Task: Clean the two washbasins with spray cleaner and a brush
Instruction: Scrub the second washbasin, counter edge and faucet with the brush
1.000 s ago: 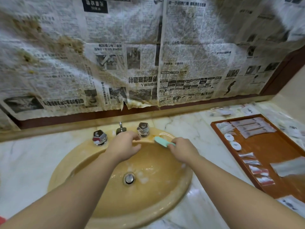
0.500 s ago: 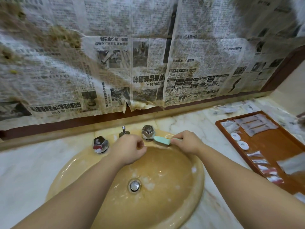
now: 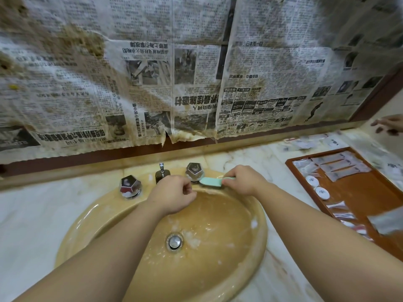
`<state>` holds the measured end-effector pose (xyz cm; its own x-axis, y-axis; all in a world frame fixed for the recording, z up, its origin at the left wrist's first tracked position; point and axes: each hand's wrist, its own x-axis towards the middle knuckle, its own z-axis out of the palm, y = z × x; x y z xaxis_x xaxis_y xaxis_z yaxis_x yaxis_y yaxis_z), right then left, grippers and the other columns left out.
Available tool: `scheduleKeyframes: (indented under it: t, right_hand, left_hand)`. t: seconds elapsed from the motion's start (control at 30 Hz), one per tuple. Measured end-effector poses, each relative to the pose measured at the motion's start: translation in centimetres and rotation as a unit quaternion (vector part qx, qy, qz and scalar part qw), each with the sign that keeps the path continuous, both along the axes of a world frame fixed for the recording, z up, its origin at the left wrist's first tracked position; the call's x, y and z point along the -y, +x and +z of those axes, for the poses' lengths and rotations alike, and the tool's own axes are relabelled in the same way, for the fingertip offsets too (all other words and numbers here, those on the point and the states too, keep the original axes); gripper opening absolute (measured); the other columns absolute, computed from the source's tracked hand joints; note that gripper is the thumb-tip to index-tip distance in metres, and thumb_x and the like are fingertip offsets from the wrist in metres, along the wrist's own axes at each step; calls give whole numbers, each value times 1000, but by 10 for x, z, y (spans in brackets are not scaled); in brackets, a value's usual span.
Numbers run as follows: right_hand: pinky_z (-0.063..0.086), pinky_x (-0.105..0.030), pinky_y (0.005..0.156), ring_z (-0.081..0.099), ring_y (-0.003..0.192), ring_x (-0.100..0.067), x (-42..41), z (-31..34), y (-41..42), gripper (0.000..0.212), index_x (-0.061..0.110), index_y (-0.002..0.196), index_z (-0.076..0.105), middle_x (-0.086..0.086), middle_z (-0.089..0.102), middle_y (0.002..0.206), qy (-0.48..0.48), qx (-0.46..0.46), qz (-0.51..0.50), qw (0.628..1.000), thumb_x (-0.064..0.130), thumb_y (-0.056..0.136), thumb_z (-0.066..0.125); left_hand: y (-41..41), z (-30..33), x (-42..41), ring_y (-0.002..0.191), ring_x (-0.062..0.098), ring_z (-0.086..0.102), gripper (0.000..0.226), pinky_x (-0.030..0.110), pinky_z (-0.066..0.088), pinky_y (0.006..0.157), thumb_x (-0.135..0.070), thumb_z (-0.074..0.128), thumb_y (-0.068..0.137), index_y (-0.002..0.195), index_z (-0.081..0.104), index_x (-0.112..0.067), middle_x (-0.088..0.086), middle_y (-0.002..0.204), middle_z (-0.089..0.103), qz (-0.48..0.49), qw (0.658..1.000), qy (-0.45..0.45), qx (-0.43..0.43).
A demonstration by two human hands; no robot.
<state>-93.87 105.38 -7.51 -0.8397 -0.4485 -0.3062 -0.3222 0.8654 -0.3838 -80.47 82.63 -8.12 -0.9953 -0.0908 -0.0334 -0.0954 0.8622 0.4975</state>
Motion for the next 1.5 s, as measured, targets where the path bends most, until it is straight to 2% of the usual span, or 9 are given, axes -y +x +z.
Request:
scheduleKeyframes:
  t: [0.23, 0.43, 0.53, 0.67, 0.73, 0.83, 1.13, 1.23, 1.5]
  right_hand:
    - [55, -32, 77, 64, 91, -15, -4, -8, 10, 28, 47, 103, 76, 13, 72, 97, -20, -40, -24, 999, 58, 84, 58]
    - [41, -27, 57, 62, 75, -19, -8, 5, 2, 23, 25, 78, 73, 6, 65, 72, 44, -27, -16, 999, 45, 74, 62]
    - [42, -28, 57, 63, 79, -21, -10, 6, -2, 22, 25, 80, 72, 4, 66, 78, 38, -54, -32, 997, 42, 83, 57]
    - [52, -35, 66, 63, 81, -19, -8, -4, 0, 23, 32, 83, 74, 5, 68, 80, 1, -12, 1, 1000, 48, 85, 58]
    - [49, -31, 62, 63, 80, -19, -14, -3, -5, 22, 31, 82, 75, 6, 67, 79, -10, -15, -35, 999, 45, 88, 60]
    - [44, -29, 60, 61, 76, -13, -21, -4, -7, 22, 31, 73, 74, 9, 65, 73, -17, 36, -3, 999, 47, 85, 66]
    - [51, -35, 62, 63, 73, -19, -50, -1, -4, 28, 25, 69, 70, 3, 65, 70, 12, -10, -48, 999, 45, 85, 59]
    - [48, -32, 59, 61, 71, -15, -52, -2, 1, 26, 30, 69, 72, 6, 65, 69, 20, 6, -35, 999, 49, 84, 61]
    - [41, -29, 55, 61, 70, -20, -56, 6, 11, 30, 22, 67, 64, 2, 63, 71, 35, -20, -74, 996, 43, 88, 58]
  left_hand:
    - [0, -6, -2, 79, 9, 56, 21, 29, 45, 67, -45, 64, 85, 77, 58, -27, -13, 79, 60, -5, 999, -36, -6]
    - [-1, -11, -1, 80, 9, 55, 21, 29, 46, 66, -47, 63, 84, 77, 57, -28, -14, 78, 59, -6, 999, -51, -9]
    - [-2, -11, -2, 80, 9, 55, 23, 29, 47, 67, -49, 62, 83, 77, 58, -27, -14, 79, 60, 1, 999, -51, -6]
    - [-2, -14, 0, 80, 8, 55, 24, 29, 47, 67, -51, 62, 81, 75, 56, -28, -15, 77, 58, 6, 999, -51, -6]
    - [-3, -15, 0, 80, 8, 55, 25, 29, 47, 67, -51, 62, 81, 75, 56, -28, -15, 76, 58, 4, 999, -52, -9]
    - [-4, -16, 1, 79, 8, 55, 26, 30, 49, 68, -52, 61, 80, 75, 57, -27, -15, 76, 59, 9, 999, -49, -11]
    - [-2, -16, 1, 79, 7, 55, 26, 31, 49, 69, -52, 62, 80, 74, 57, -27, -14, 76, 59, 9, 998, -54, -12]
    - [-3, -15, 1, 80, 8, 55, 26, 30, 48, 69, -51, 62, 81, 74, 56, -27, -15, 76, 59, 8, 998, -58, -11]
    - [-2, -13, 0, 81, 9, 55, 25, 31, 49, 70, -50, 62, 83, 75, 56, -26, -14, 77, 58, 2, 998, -59, -8]
